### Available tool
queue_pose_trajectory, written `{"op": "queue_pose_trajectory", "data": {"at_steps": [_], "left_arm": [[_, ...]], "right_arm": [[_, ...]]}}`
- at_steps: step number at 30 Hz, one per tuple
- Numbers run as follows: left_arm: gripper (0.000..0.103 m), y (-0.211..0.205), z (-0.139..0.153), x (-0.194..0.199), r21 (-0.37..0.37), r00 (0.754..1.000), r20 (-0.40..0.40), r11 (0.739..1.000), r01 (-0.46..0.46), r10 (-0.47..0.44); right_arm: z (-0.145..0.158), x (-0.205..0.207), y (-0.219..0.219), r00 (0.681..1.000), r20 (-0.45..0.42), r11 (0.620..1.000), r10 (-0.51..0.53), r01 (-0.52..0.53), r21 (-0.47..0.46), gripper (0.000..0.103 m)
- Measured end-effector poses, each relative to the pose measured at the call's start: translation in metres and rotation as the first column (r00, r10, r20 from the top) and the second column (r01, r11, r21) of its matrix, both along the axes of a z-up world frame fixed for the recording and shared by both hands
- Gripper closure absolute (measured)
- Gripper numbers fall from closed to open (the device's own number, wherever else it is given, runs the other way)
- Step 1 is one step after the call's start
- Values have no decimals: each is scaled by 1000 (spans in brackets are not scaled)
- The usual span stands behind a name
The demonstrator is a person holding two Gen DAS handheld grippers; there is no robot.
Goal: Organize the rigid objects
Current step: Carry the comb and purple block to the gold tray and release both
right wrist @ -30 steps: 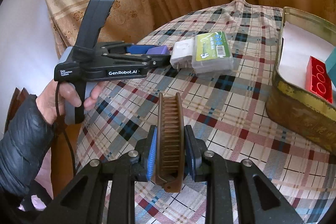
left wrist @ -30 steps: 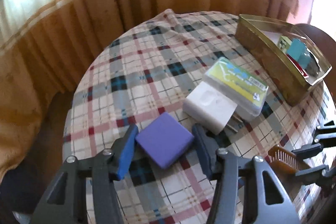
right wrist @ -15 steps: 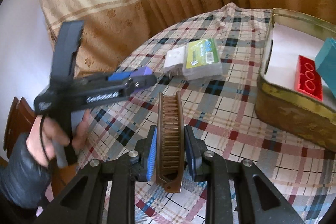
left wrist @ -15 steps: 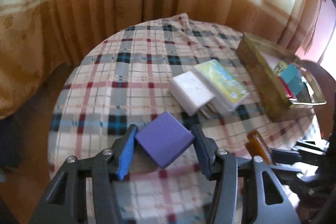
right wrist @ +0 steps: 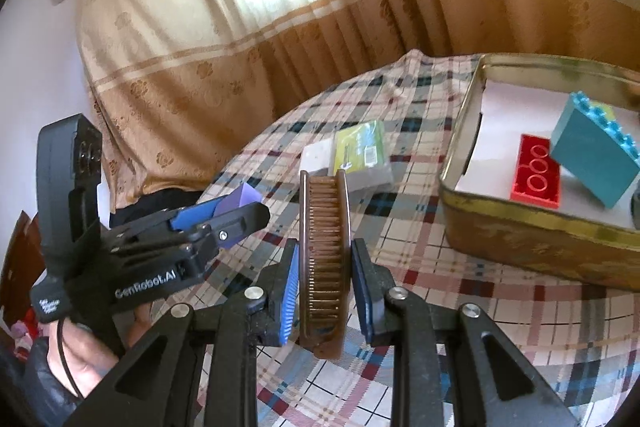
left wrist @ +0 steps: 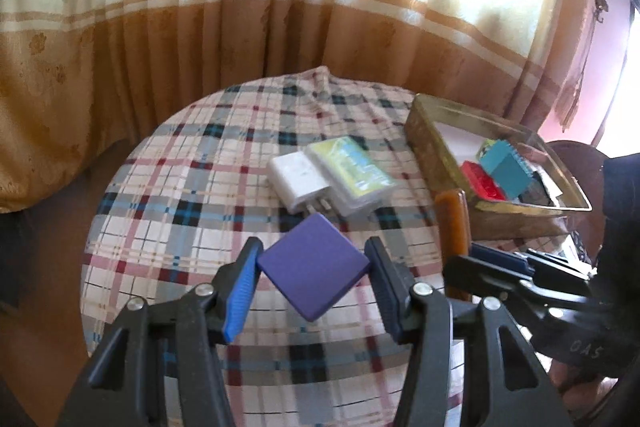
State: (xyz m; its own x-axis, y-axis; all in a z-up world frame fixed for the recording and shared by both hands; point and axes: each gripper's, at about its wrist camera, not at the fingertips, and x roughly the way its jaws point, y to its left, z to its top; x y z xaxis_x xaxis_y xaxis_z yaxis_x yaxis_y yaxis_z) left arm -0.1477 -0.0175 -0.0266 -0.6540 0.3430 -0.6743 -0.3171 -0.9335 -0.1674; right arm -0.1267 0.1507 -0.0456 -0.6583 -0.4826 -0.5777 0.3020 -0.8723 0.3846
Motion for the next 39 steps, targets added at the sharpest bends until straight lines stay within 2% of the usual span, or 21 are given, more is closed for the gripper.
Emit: {"op": "queue_pose_trajectory", "data": {"at_steps": [4, 7, 18, 25, 39], "left_arm": [[50, 9, 12, 7, 37, 999, -36, 999, 3, -2], [50, 17, 19, 12, 30, 998, -60, 1000, 2, 0], [50, 37, 35, 19, -49, 994, -107, 998, -32, 27], [50, 55, 43, 22, -99, 990, -141, 995, -33, 19], [50, 91, 55, 22, -94, 987, -158, 996, 1, -16]], "right_arm": [[6, 6, 5, 998, -56, 1000, -14, 12, -27, 75], [10, 10, 7, 996, -85, 999, -24, 22, -26, 75], [16, 23, 41, 987, -81, 987, -139, 131, -97, 75], [36, 33, 70, 970, -110, 970, -218, 203, -135, 75], [54, 52, 115, 935, -139, 939, -326, 302, -165, 75]]}}
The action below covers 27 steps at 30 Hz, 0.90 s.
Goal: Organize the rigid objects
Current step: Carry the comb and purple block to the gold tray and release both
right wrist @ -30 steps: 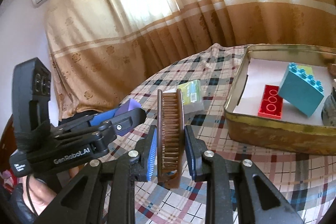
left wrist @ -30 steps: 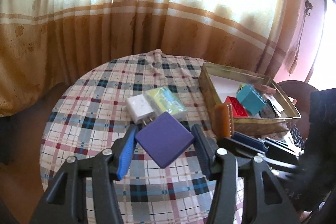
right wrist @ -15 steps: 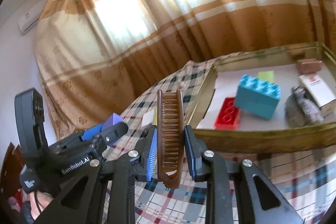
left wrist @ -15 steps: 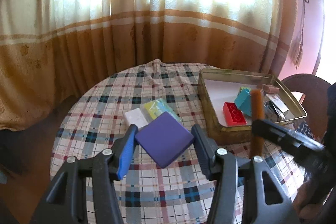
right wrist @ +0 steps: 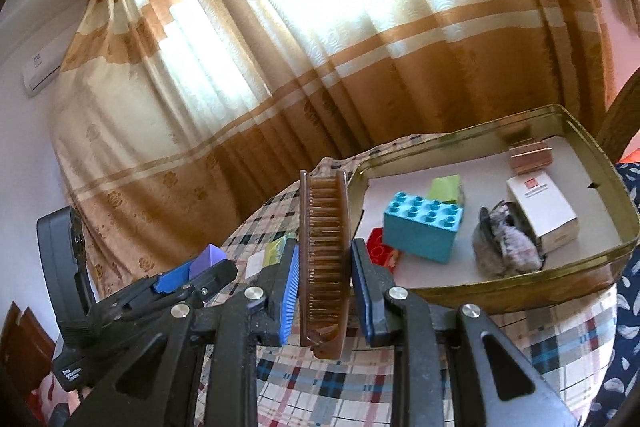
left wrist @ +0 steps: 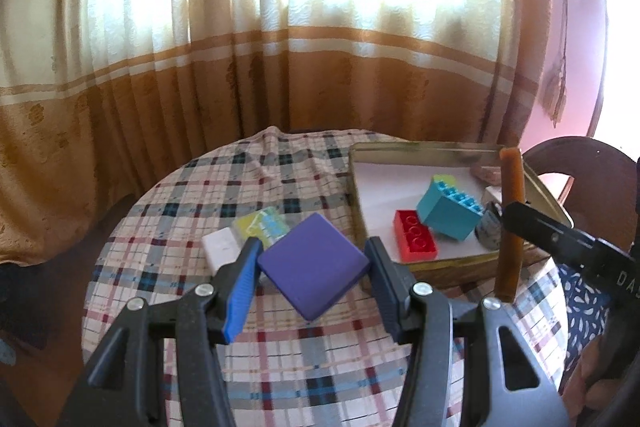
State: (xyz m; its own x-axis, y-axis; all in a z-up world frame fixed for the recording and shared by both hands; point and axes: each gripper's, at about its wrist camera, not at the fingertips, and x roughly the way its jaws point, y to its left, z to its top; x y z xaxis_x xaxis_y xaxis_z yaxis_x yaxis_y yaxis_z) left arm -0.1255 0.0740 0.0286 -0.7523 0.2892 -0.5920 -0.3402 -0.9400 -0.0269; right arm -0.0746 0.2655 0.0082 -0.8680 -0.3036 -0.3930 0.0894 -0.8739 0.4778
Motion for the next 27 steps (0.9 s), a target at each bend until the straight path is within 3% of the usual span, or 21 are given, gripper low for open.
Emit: {"op": "queue_pose_trajectory", "data": {"at_steps": [4, 15, 27], "left_arm": [[50, 12, 4, -2, 32, 1000, 9, 999, 27, -27], [50, 48, 3, -5, 29, 997, 3, 997, 76, -76], [50, 88, 5, -25, 30, 993, 6, 993, 118, -118]], "right_arm": [[4, 4, 11, 1000, -9, 1000, -27, 27, 3, 75], [12, 14, 57, 989, -26, 990, -144, 144, 9, 75], [25, 12, 120, 955, -43, 955, -292, 294, 51, 75]]}}
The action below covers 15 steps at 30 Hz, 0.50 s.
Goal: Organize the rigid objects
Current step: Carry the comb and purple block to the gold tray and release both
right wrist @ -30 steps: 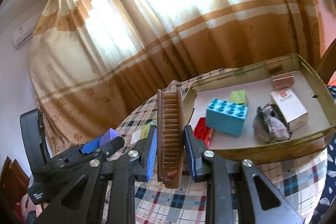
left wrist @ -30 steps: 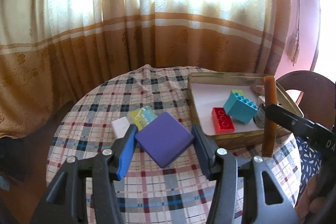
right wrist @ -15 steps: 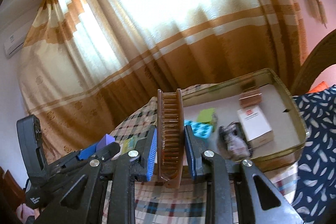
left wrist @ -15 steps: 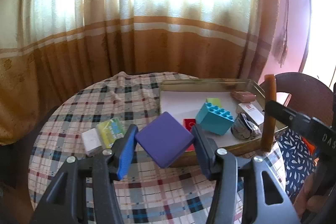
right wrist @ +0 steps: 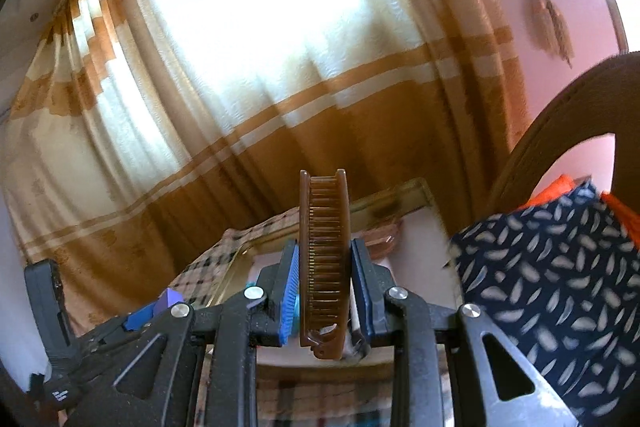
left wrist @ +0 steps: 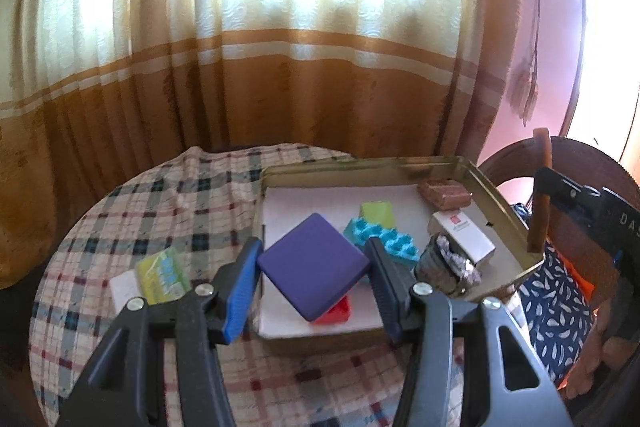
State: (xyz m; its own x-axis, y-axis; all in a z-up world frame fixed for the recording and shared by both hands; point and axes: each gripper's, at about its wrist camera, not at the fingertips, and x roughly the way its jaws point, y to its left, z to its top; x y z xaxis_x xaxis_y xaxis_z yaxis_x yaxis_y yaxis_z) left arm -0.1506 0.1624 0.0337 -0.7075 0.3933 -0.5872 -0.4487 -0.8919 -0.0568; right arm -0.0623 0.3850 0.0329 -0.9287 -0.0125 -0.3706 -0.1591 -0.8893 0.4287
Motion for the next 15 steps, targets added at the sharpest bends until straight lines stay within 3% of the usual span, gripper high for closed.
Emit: {"op": "queue_pose_trajectory", "data": {"at_steps": [3, 15], "left_arm": [[50, 16, 0, -9, -6, 1000, -5, 1000, 8, -8], [50, 61, -14, -57, -57, 999, 20, 998, -34, 35]], "right_arm": [[3, -14, 6, 999, 24, 999, -25, 24, 40, 75], [-16, -81, 0, 995, 101, 999, -17, 12, 52, 75]]}}
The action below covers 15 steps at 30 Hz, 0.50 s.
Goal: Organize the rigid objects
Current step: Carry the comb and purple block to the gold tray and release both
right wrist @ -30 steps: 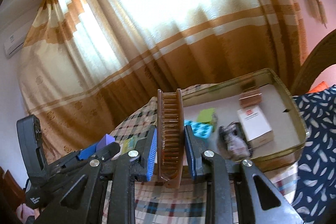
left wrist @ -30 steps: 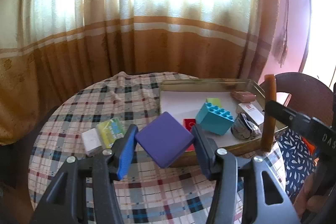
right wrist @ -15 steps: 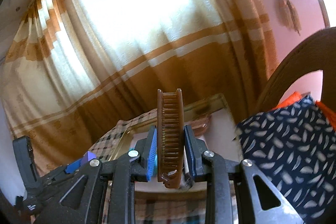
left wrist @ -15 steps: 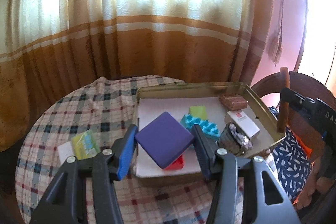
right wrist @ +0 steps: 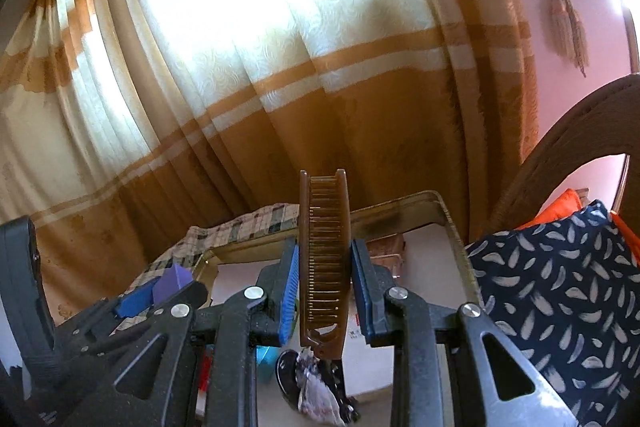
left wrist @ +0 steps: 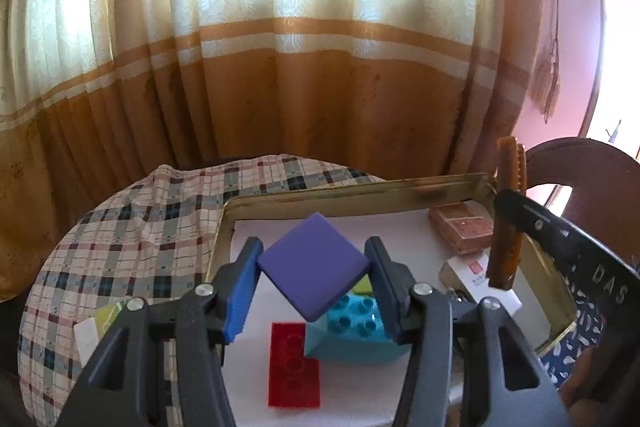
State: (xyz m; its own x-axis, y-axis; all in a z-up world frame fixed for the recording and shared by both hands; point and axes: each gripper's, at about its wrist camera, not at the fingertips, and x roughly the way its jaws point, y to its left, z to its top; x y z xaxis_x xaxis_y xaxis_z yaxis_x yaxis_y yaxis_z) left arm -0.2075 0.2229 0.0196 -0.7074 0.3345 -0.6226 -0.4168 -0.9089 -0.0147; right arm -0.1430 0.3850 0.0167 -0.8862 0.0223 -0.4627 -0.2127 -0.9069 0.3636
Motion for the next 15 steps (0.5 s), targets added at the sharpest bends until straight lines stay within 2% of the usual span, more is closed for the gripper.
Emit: {"op": "queue_pose_trajectory", "data": {"at_steps": [15], "left_arm": [[50, 12, -31, -34, -63, 995, 76, 996, -59, 63]], "right_arm": [[-24, -40, -10, 992, 128, 1000, 3, -5, 11, 75]]}}
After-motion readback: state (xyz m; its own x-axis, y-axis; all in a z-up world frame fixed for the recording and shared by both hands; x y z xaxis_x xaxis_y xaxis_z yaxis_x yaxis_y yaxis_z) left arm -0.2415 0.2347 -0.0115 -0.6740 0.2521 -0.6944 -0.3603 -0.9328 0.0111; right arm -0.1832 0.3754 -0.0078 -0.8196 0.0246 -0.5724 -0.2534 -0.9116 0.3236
